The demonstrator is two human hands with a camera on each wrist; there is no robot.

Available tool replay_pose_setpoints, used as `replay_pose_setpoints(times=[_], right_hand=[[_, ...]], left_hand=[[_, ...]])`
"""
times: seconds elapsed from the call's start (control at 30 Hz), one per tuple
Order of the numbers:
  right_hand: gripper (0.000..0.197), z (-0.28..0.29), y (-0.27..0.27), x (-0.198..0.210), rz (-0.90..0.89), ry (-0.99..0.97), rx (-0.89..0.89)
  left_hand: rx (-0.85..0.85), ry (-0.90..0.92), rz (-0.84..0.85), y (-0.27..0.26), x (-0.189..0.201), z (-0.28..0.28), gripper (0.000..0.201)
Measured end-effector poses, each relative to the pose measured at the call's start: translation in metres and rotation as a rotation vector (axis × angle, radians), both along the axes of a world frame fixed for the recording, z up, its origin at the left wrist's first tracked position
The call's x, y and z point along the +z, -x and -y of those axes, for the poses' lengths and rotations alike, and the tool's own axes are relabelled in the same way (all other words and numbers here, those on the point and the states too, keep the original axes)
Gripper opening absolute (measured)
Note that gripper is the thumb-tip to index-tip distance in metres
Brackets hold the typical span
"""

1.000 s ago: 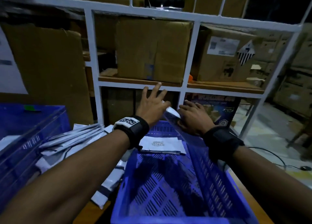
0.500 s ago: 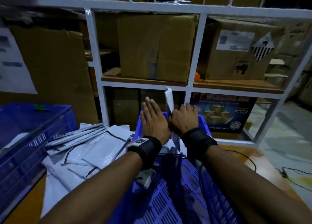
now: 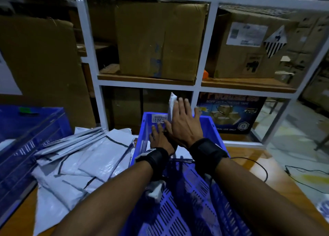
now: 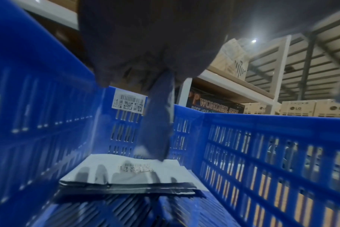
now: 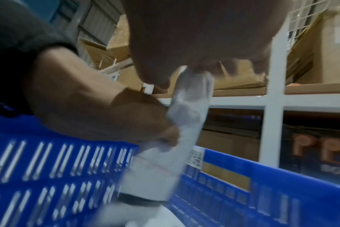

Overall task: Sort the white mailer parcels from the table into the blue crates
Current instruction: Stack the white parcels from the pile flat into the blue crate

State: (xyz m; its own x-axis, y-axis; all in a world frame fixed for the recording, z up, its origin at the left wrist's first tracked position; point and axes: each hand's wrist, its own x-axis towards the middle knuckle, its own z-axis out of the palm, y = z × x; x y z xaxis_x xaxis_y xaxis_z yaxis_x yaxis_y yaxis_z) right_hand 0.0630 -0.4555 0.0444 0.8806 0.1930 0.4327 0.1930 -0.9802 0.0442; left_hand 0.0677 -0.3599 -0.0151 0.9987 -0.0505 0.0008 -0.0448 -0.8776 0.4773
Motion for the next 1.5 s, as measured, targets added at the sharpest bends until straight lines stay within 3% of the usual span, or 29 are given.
replay_pose_setpoints(times=[0.07,0.17,0.3,0.47,0.67,0.9,1.03,1.07,1.23,1.3,1.4,1.5], right_hand=[[0.091,0.006,0.0,0.001,0.044,0.013,0.061],[0.105,0.019,0.003,0.006,0.019,0.196,0.103],[0.088,0.028,0.001,0.0,-0.226,0.502,0.035],[0.05,0.033,-0.005,-0.031,-0.36,0.336,-0.058],[0.039,0.041,-0.014,-0.072,-0.413,0.223,-0.148],[0.052,0.041,-0.026,-0.108,-0.379,0.152,-0.149],[0.055,0.032,-0.037,-0.134,-0.41,0.163,-0.159],[0.054,0.03,-0.038,-0.138,-0.49,0.15,-0.178],[0.055,0.029,-0.046,-0.184,-0.557,0.075,-0.116],[0.059,0.028,-0.043,-0.185,-0.539,0.034,-0.154],[0.074,0.032,-0.048,-0.185,-0.673,0.047,-0.134],[0.081,0.038,-0.054,-0.178,-0.713,0.04,-0.08]], left_hand=[[0.01,-0.014,-0.054,-0.003,-0.002,-0.002,0.072],[0.015,-0.143,-0.075,-0.005,0.003,-0.002,0.063],[-0.031,-0.249,0.001,-0.004,0.005,0.0,0.062],[-0.102,-0.346,0.103,-0.005,0.001,0.003,0.065],[-0.172,-0.5,0.123,-0.012,-0.023,-0.001,0.065],[-0.068,-0.541,0.097,-0.031,-0.039,-0.001,0.054],[-0.018,-0.549,0.058,-0.044,-0.061,-0.002,0.058],[-0.01,-0.542,0.038,-0.046,-0.066,-0.002,0.059],[-0.058,-0.554,-0.2,-0.044,-0.105,0.003,0.098],[-0.103,-0.535,-0.217,-0.037,-0.118,0.008,0.096],[-0.145,-0.455,-0.154,-0.034,-0.131,0.009,0.087],[-0.124,-0.432,-0.155,-0.041,-0.139,0.004,0.091]])
